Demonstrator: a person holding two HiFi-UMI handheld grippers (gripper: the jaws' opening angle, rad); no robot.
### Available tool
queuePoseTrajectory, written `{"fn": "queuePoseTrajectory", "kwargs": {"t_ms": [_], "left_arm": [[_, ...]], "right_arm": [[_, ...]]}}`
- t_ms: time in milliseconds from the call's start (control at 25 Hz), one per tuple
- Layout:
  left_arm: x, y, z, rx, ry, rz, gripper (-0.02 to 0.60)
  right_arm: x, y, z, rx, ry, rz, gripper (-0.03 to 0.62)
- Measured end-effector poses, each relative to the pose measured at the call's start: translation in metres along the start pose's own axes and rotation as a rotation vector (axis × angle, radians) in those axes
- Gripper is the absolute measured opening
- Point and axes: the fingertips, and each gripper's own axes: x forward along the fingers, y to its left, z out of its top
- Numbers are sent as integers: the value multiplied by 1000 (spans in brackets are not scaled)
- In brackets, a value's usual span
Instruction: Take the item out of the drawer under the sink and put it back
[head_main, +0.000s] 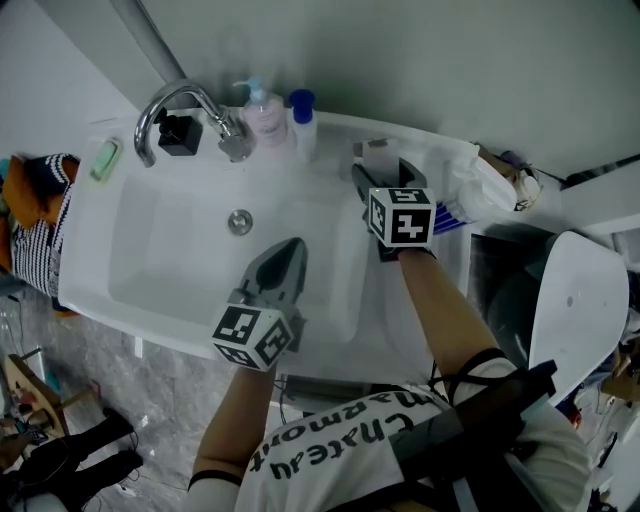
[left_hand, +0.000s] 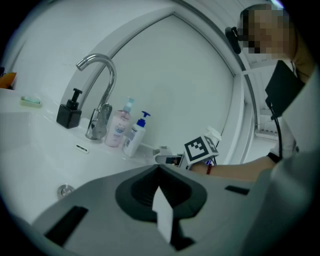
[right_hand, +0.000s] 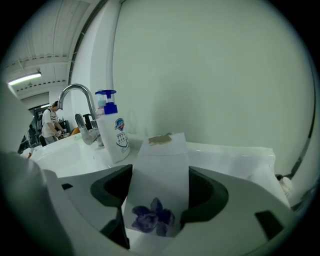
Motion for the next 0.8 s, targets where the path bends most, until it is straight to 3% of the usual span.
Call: {"fn": "queuePoseTrajectory", "kwargs": {"t_ms": [800], "left_arm": [[4,7,-5,-14,11,-2,8]], "right_arm": [[15,0,-2,-3,20,-7,317]]}}
